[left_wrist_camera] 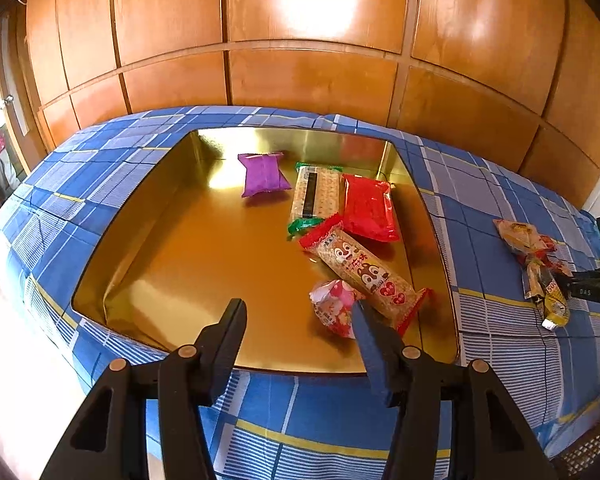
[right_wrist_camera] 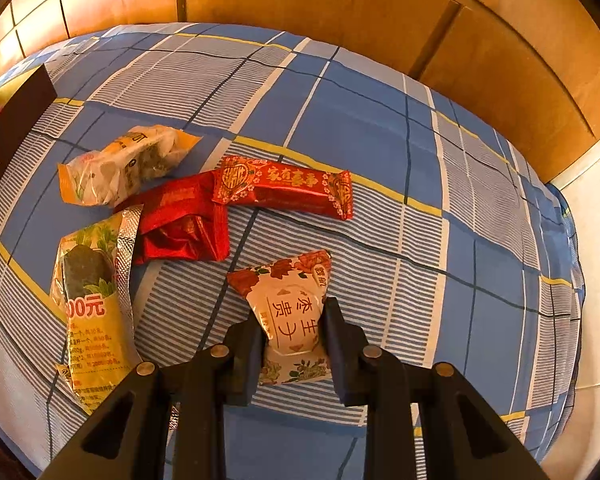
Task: Organize snacks
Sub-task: 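Hold the white-red printed packet in the right tool above the bed, then carry the white-red printed packet into the gold tray and open the right tool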
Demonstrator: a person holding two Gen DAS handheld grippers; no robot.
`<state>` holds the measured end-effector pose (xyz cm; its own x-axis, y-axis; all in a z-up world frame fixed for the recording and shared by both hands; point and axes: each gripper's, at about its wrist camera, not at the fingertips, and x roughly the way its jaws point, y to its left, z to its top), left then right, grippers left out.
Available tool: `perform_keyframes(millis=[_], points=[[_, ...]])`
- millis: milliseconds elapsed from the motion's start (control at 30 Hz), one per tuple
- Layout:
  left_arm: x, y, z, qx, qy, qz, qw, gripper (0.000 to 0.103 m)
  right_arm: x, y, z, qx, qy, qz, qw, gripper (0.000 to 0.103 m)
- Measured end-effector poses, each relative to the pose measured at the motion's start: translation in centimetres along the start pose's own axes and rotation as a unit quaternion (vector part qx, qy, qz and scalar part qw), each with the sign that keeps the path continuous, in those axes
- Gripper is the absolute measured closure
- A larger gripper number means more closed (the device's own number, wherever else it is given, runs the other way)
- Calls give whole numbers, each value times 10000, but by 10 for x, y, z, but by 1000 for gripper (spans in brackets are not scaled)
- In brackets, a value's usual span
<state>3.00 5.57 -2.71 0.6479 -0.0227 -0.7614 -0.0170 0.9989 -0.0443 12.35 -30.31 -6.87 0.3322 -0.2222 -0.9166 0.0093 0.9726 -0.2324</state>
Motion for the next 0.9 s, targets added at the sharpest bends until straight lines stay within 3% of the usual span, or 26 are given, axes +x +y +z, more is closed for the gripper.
perform_keyframes(millis=[300,500,667,767,900], points=[[0,0,-2,87,-55,-57,9999,47,-8,7,-8,50,79,-128,9999,76],[4,2,-4,83,-8,-135,9999,47,-19,0,-14,516,245,-16,9984,79],[5,10,-4,-22,-22,-119,9999,47,-54,-13,-25,1201,-240,181,9923,79],[4,15,-3,-80,-67,-84,9999,47,-81,-5,-26,1242,-616,320,9898,79],[0,20,-2,-140,-141,-75,9998,47,-107,26,-13,903,-908,851,9881,79]])
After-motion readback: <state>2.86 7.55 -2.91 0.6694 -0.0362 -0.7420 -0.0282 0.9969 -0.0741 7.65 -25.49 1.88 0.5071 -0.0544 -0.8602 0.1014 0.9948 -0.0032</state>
